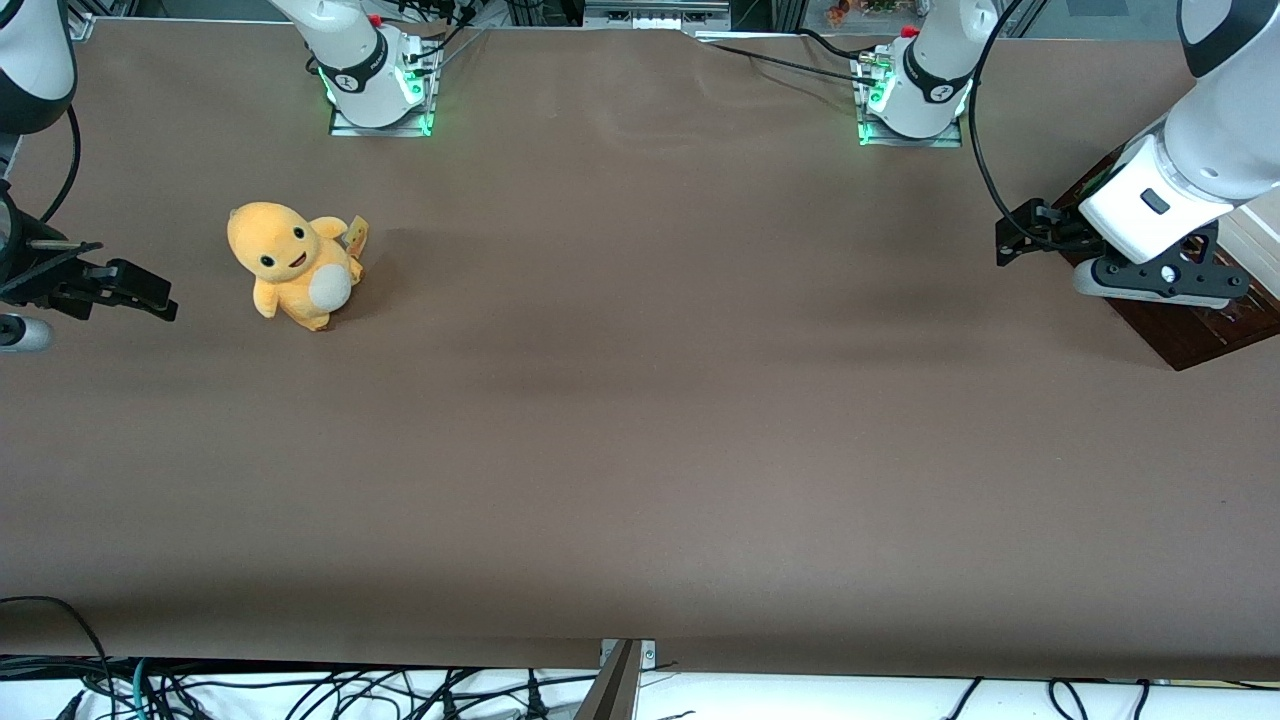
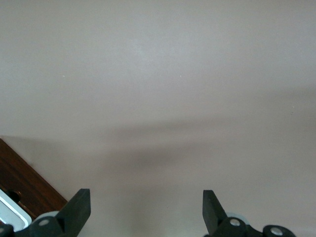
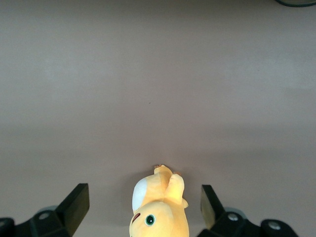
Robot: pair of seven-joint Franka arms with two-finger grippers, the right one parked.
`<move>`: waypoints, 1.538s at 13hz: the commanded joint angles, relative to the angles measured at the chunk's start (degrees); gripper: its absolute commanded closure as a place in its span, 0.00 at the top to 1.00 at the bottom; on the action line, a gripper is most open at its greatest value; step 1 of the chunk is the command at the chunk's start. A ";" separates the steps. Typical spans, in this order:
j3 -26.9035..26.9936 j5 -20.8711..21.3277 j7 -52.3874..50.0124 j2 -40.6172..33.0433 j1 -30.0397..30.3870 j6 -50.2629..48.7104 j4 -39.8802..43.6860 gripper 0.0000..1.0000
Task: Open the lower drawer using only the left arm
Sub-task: 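Move the open left gripper down onto the lower drawer's white bar handle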
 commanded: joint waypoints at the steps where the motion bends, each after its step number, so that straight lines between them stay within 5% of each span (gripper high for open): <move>1: 0.15 1.12 0.38 -0.41 -0.07 -1.56 -0.59 1.00; 10: 0.42 24.14 -6.02 8.29 1.51 -5.34 -1.91 1.00; 15: 0.33 35.39 -23.14 17.77 1.43 -10.26 -3.23 1.00; 20: 0.24 46.39 -35.12 19.90 1.77 -9.92 -13.58 1.00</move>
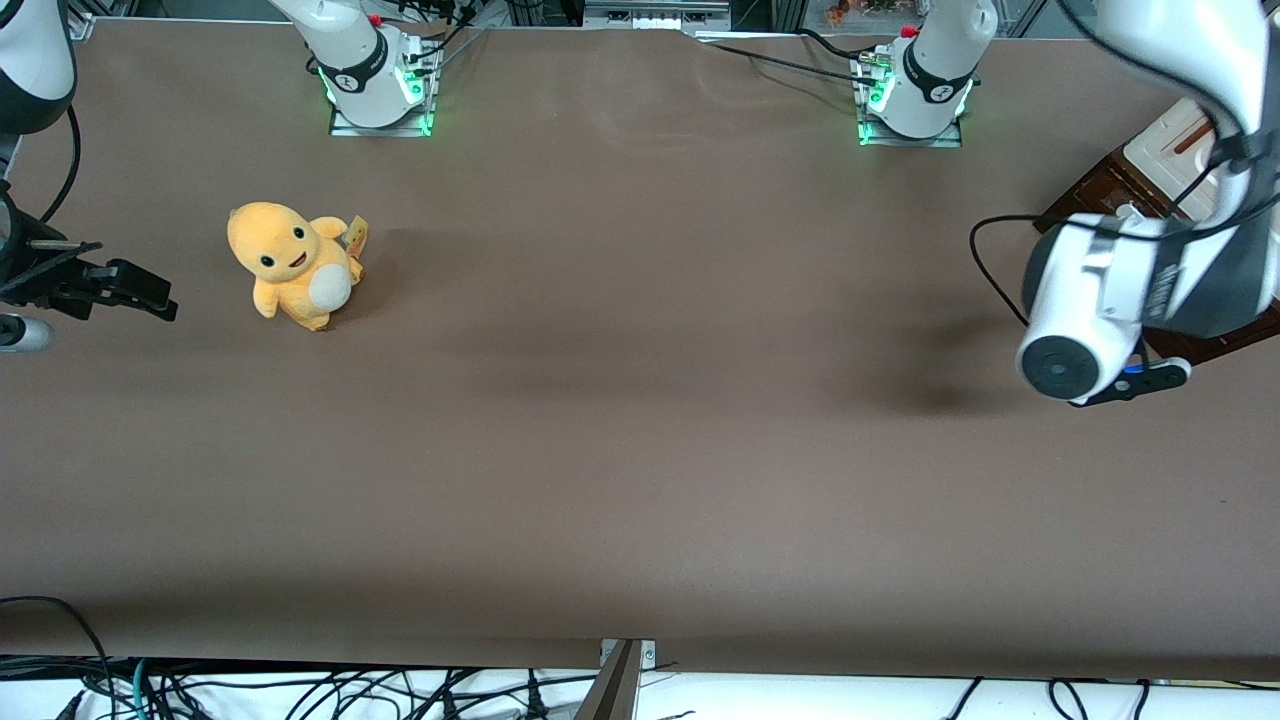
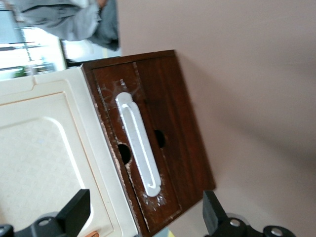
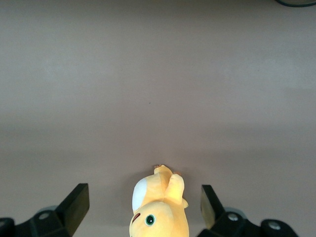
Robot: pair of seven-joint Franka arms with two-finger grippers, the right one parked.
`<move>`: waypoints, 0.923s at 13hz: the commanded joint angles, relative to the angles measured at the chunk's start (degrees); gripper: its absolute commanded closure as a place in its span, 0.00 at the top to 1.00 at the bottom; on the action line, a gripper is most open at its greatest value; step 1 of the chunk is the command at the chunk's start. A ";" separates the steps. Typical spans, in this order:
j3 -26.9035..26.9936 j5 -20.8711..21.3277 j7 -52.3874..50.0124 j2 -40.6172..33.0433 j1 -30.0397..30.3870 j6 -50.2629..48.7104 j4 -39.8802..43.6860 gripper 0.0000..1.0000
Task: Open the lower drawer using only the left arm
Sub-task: 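Move the open left gripper down onto the lower drawer's white bar handle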
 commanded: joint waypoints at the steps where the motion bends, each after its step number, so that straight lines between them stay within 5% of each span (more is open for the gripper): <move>1: -0.23 4.68 -4.92 -0.28 1.75 -0.29 -4.88 1.00; 12: 0.03 13.55 -21.53 9.04 9.24 -0.64 -11.11 1.00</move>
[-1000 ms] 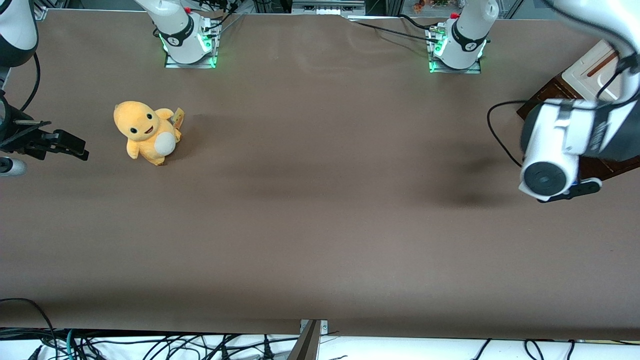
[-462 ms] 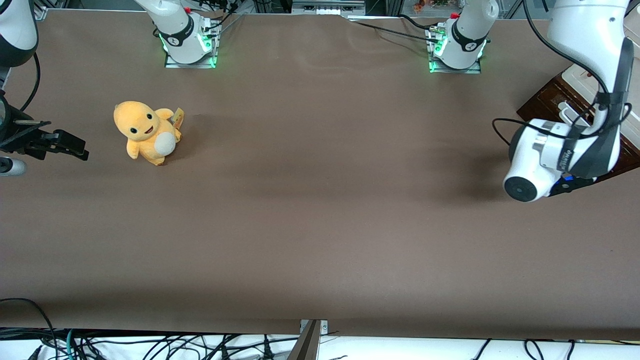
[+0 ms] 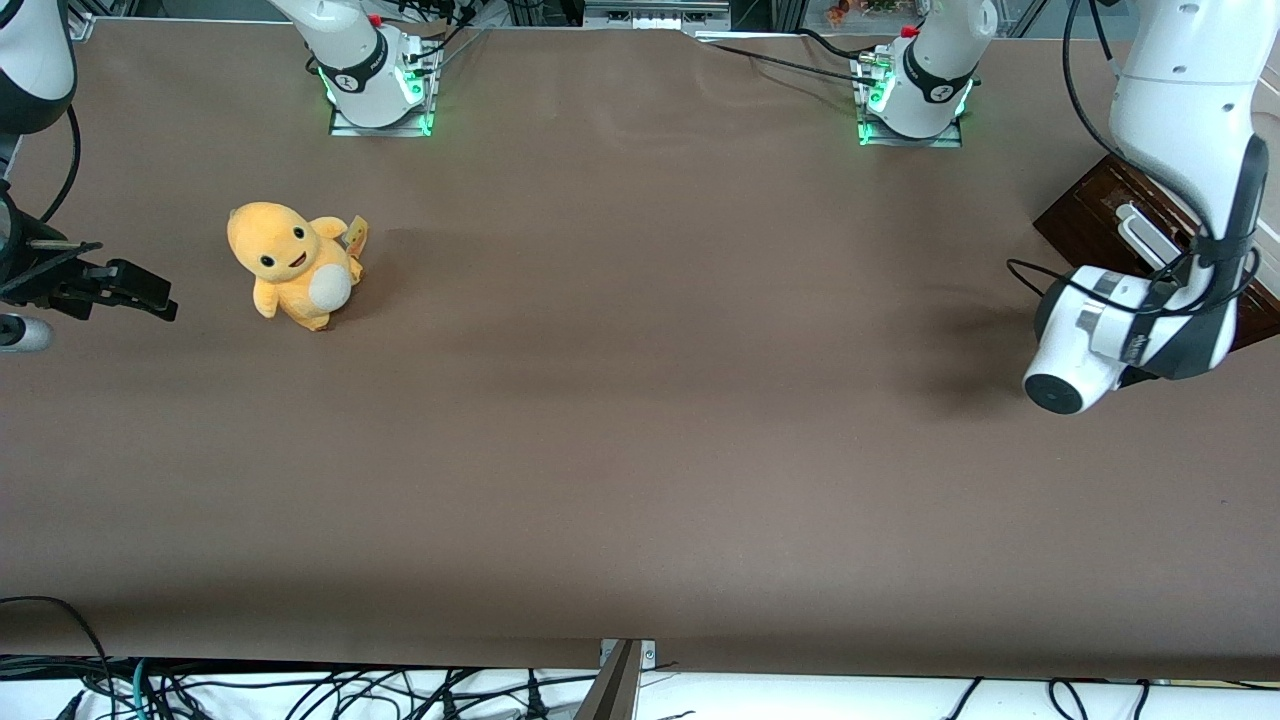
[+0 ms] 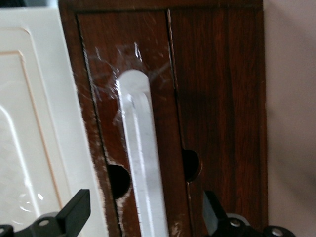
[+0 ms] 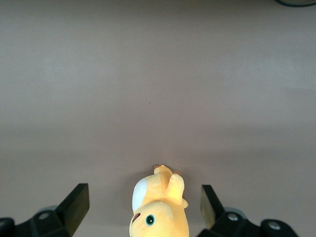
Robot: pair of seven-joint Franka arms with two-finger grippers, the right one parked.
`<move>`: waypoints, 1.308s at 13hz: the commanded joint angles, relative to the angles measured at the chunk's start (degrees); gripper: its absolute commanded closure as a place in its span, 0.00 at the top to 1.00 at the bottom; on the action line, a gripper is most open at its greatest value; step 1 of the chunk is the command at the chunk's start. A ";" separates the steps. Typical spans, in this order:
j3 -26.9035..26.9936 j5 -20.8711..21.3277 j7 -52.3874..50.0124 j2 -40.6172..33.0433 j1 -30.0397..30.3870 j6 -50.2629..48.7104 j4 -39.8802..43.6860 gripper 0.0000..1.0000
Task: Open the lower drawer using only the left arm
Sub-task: 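Move the open left gripper down onto the lower drawer's white bar handle, then close the left gripper around the white bar handle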
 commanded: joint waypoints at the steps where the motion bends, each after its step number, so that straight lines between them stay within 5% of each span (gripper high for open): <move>1: -0.49 3.81 -5.24 -0.23 -0.37 -0.63 -3.83 1.00; 3: -0.49 3.82 -5.42 -0.14 -0.46 -0.80 -4.27 0.92; 6: -0.40 3.91 -5.77 0.47 -0.28 -2.38 -4.27 0.60; 13: -0.40 6.09 -10.07 2.23 1.03 -3.70 -4.27 0.38; 17: -0.40 6.54 -10.52 2.58 0.95 -3.70 -4.27 0.12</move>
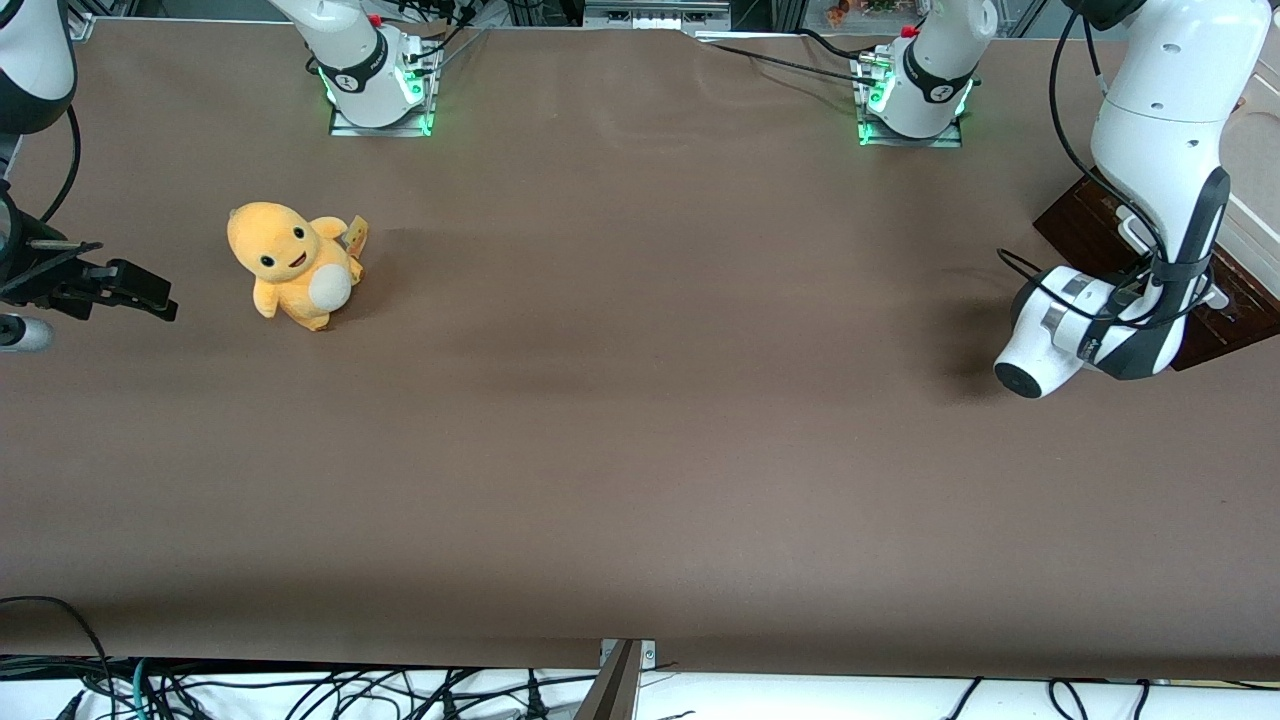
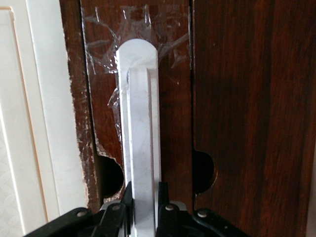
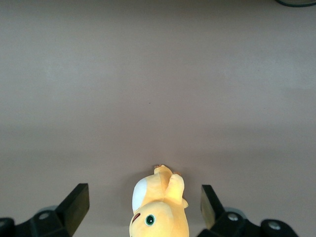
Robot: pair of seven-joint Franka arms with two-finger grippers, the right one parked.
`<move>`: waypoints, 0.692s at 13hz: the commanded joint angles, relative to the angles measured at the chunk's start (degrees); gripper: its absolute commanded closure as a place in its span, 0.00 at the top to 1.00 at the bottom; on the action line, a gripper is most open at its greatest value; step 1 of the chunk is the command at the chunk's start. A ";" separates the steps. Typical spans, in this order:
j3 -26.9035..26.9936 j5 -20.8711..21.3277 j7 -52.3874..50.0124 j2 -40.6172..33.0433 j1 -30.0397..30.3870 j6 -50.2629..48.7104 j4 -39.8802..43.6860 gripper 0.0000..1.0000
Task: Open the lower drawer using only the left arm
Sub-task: 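Close the left gripper around the white bar handle, then pull the handle with the left gripper, sliding the drawer out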
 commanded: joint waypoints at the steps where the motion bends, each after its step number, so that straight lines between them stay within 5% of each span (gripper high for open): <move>1: -0.39 1.66 -0.99 -0.09 0.07 -0.56 -0.40 0.07; 9: -1.18 0.52 -1.25 -0.18 -1.60 -2.32 0.13 0.02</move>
